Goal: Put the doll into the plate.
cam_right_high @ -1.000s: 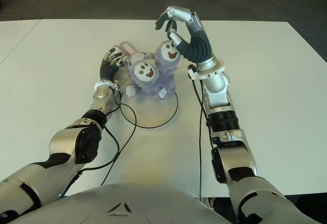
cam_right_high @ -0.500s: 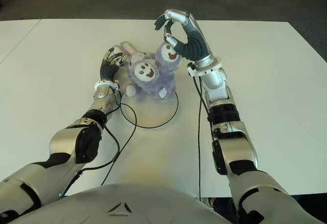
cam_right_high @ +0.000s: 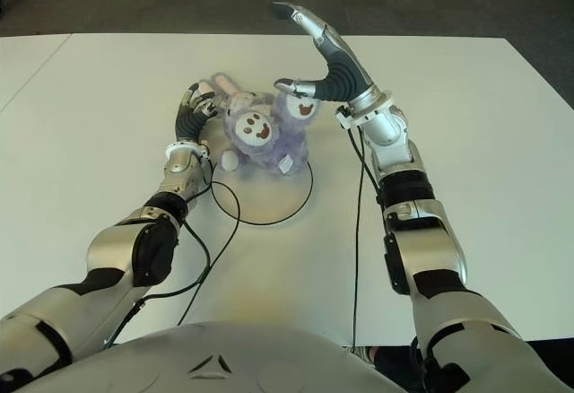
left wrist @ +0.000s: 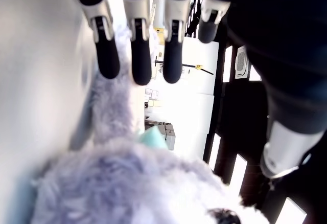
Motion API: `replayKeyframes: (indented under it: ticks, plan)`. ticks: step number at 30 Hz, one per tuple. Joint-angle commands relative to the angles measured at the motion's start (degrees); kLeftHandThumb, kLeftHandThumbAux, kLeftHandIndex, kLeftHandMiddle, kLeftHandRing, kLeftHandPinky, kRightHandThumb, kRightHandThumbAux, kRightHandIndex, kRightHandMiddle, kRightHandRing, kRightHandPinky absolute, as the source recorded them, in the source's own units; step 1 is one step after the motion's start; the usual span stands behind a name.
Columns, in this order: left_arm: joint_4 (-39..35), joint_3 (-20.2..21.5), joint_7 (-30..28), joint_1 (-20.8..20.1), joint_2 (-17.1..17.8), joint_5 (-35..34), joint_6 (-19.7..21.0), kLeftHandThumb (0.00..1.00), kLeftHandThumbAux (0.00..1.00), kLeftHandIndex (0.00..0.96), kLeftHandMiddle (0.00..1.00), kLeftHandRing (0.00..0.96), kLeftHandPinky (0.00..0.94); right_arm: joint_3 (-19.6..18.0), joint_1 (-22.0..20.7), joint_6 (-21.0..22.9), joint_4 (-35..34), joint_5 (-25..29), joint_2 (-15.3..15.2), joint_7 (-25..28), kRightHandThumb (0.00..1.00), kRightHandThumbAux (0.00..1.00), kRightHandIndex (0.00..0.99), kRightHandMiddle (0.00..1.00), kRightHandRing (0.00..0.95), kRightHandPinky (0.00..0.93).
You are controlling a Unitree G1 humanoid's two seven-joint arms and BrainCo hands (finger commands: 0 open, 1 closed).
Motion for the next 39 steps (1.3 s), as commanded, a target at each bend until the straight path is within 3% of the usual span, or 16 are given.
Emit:
replayKeyframes:
  ticks: [1, 16, 26, 34, 39]
  plan:
    - [5.60, 0.43, 0.78, 6.02, -2.19, -0.76, 8.71, 0.000, 0.670, 0.126, 0.268, 0.282, 0.286, 1.22, -0.43, 2.26, 0.92, 1.17, -1.03, 3.78, 0.091, 0.421, 0.000, 0.000, 0.000, 0.000]
    - [5.55, 0.41, 0.66, 6.47, -2.19, -0.86, 8.14, 0.000, 0.689, 0.104, 0.281, 0.292, 0.290, 1.52, 0.00, 6.39, 0.24, 3.39, -1.65, 8.91, 0.094, 0.406, 0.000, 0.000, 0.000, 0.000]
    - [5.57, 0.62, 0.41, 6.52, -2.05, -1.00, 8.62, 0.000, 0.695, 0.114, 0.279, 0.290, 0.278, 1.51, -0.55, 8.19, 3.21, -0.04, -1.35, 5.51, 0.085, 0.404, 0.000, 0.000, 0.000, 0.042]
    - [5.50, 0.18, 0.44, 6.77, -2.09, -0.64, 8.03, 0.000, 0.705, 0.104, 0.272, 0.293, 0.291, 1.43, -6.08, 6.68, 15.57, -1.46, -1.36, 2.35, 0.078, 0.439, 0.000, 0.000, 0.000, 0.071]
    - [5.47, -0.11, 0.56, 6.95, -2.14, -0.47, 7.64, 0.000, 0.694, 0.099, 0.270, 0.291, 0.284, 0.97, -11.13, 8.47, 23.80, -0.92, -2.42, 3.71, 0.076, 0.431, 0.000, 0.000, 0.000, 0.080]
